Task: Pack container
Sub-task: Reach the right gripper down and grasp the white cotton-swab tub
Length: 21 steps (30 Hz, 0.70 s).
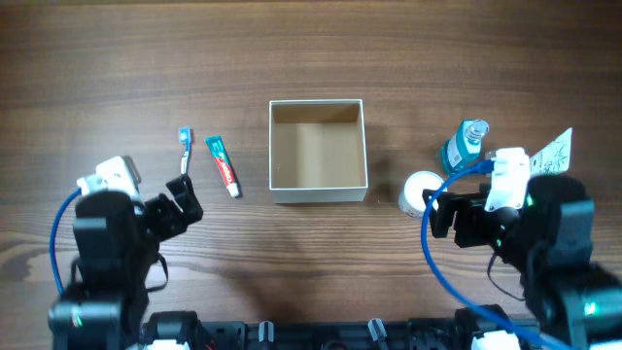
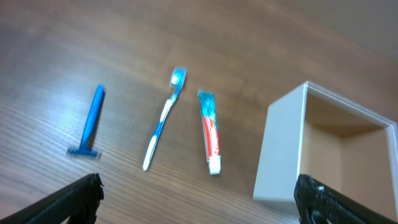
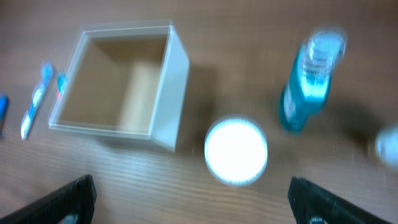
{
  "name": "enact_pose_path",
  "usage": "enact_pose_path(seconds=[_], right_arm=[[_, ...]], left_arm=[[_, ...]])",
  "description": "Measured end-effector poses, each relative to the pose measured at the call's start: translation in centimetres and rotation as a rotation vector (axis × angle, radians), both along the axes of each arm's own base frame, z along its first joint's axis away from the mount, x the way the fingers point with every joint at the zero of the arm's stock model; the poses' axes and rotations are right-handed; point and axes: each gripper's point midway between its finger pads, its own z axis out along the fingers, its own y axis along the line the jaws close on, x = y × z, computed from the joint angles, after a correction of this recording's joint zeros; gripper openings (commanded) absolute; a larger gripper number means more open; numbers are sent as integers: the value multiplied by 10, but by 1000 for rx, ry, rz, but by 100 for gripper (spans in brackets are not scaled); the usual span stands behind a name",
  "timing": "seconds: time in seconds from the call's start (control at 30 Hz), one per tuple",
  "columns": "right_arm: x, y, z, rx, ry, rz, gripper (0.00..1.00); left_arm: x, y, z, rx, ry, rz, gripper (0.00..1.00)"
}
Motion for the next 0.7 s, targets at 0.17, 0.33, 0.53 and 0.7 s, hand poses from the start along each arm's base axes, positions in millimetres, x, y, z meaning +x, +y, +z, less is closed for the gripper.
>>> enact_pose_path(seconds=[0.17,0.33,0.53,0.7], right_arm=[[15,3,-30,-23,222,3,100],[30,2,-55,-39,327,-13,100],[47,-8,-97,-100,484,-94,100],[69,-9,-129,-122,545,-106,100]], left_arm=[[13,-1,-4,-14,154,3,100],[14,-2,-16,-17,215,2,100],[14,-2,-16,-18,215,1,100],[14,-2,-16,-18,216,1,100]])
